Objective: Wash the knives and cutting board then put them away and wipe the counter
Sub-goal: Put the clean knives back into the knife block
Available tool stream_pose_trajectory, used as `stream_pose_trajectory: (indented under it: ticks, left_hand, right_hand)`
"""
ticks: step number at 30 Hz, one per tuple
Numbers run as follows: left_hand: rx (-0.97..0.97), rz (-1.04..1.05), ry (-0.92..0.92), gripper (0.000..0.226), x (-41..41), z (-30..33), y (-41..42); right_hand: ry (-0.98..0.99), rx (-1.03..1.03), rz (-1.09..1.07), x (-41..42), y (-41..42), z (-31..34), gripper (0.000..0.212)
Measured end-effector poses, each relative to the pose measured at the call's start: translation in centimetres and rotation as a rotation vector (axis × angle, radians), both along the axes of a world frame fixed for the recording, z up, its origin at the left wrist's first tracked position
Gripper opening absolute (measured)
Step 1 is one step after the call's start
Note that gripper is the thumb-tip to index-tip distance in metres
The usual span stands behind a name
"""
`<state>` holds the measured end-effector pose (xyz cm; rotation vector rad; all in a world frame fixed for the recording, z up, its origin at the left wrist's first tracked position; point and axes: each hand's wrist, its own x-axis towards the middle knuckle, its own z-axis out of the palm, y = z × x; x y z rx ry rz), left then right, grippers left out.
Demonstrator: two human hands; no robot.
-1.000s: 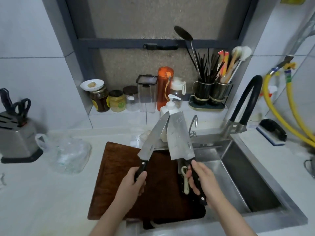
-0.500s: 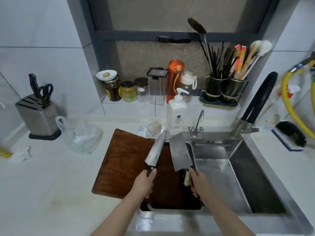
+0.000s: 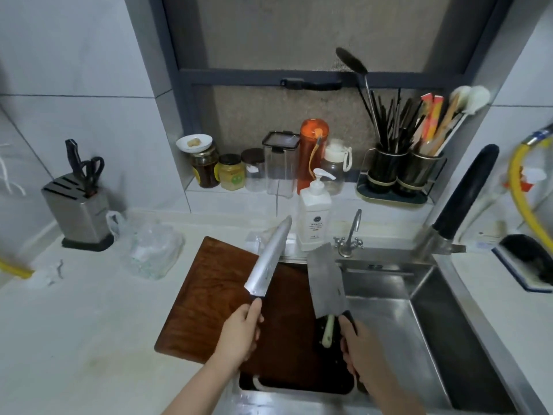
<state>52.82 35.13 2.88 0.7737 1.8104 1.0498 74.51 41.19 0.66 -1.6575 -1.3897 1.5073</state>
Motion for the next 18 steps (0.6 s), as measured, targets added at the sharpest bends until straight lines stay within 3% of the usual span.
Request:
stream_pose_trajectory:
  ticks: [7, 10, 13, 18]
  left_hand:
    - [0.236, -0.065, 0.176, 0.016, -0.6, 3.1, 0.6]
    - [-0.008, -0.088, 0.211, 0.019, -0.6, 0.5, 1.2]
    - [-0.202, -0.023, -0.015, 0.024, 0.1, -2.0, 0.4]
    - [0.048, -0.008, 0.106, 0.018, -0.6, -0.7, 0.5]
  right_hand:
    - [0.109, 0.394, -0.030, -0.4, 1.0, 6.3, 0.035]
    - [-0.027, 0.294, 0.005, -0.5, 1.6, 3.5, 0.029]
    - [-0.087, 0.014, 0.025, 0.1, 1.4, 0.3, 0.037]
    - [-0.138, 0.139, -0.001, 0.8, 2.0, 1.8, 0.039]
